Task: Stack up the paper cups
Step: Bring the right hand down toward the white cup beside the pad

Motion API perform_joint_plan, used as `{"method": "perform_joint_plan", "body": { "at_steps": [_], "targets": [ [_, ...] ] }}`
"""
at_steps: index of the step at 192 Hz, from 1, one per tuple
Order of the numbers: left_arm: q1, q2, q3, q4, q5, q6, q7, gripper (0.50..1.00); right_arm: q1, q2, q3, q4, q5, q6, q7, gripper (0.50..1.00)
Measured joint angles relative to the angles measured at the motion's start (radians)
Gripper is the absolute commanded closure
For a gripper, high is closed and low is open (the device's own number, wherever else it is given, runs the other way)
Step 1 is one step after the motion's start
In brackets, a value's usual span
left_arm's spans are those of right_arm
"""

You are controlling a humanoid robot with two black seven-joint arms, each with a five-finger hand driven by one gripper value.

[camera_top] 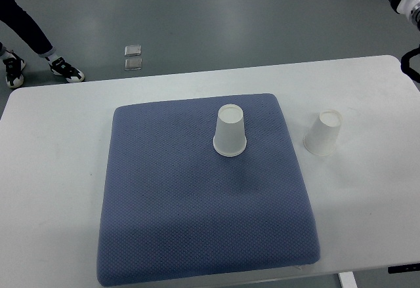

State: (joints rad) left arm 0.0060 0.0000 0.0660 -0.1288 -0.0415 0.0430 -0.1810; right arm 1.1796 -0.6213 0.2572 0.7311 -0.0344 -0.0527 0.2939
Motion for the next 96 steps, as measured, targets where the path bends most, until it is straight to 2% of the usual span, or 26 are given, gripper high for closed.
{"method": "perform_joint_plan", "body": {
  "at_steps": [34,60,96],
  "targets": [
    [0.0,0.0,0.0,0.0,0.0,0.0,0.0,0.5,0.097,-0.092,-0.135,0.055,-0.147,0.07,-0.007,0.583],
    [0.0,0.0,0.0,0.0,0.0,0.0,0.0,0.5,0.158,-0.148,-0.237,0.06,-0.31,0.188,-0.007,0.583],
    [0.0,0.0,0.0,0.0,0.0,0.0,0.0,0.5,0.175,-0.213,-0.272,0.061,-0.552,0.365,-0.003,0.583]
  ]
}}
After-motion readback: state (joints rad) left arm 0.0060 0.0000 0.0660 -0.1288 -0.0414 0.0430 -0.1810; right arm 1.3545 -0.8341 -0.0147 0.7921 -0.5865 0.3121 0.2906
